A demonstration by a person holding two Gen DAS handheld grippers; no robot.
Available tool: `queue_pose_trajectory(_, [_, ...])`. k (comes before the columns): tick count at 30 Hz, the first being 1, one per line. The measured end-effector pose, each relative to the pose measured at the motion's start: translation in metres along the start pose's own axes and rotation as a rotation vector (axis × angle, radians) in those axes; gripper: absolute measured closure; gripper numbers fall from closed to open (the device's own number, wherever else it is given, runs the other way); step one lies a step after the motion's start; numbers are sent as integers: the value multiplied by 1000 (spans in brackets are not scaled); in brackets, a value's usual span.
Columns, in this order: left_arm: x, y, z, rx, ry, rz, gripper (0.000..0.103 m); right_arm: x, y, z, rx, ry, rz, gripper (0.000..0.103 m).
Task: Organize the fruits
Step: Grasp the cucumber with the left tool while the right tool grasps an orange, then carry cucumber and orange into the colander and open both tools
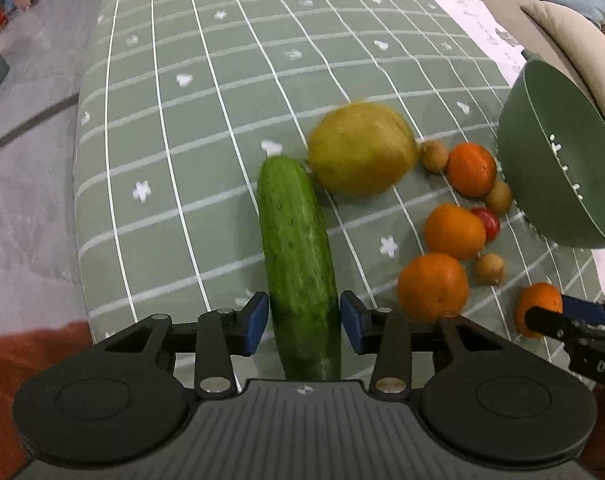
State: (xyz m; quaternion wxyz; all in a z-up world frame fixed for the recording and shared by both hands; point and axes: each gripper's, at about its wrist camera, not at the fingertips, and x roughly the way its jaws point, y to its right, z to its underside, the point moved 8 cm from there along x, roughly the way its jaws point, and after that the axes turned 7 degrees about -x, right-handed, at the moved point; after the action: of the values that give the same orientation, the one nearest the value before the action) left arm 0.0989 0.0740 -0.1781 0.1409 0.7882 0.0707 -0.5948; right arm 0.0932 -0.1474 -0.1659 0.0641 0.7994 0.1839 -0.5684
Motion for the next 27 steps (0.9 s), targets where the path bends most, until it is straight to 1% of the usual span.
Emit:
queue_pose_trajectory(2, [3, 1, -10, 5, 23, -7, 50, 1, 0, -1, -1, 5, 3, 61])
queue_pose_trajectory(6, [12, 5, -21, -3, 19, 4, 50, 5, 0, -4, 3, 6, 1, 60])
queue_pose_trajectory(7, [14, 7, -21, -4, 17, 3, 57, 5, 1, -3, 7, 6, -2, 60])
queue_pose_trajectory(8, [15, 8, -20, -6, 12, 14, 58, 5, 1, -3, 12, 3, -6, 60])
queue_pose_trajectory(13, [11, 6, -16, -23, 10, 18, 60, 2, 3, -2, 25, 7, -18, 62])
queue_pose_trajectory(15, [3, 5, -13, -20, 29, 26, 60, -4, 1, -1, 22, 20, -25, 63])
queue_pose_trajectory(20, [-26, 2, -4, -52, 70, 50, 61, -29, -6, -4, -4, 61, -44, 63])
queue_pose_trajectory(22, [-41, 6, 0, -52, 92, 77, 61, -47, -9, -8, -21, 100, -52, 63])
queue_pose_trajectory(26, [-71, 21, -1, -9, 161, 80, 61, -80, -6, -17, -39, 186, -50, 63])
queue_pose_trajectory(27, [-81, 27, -3, 2, 183, 90, 61, -88, -4, -19, -38, 205, -50, 63])
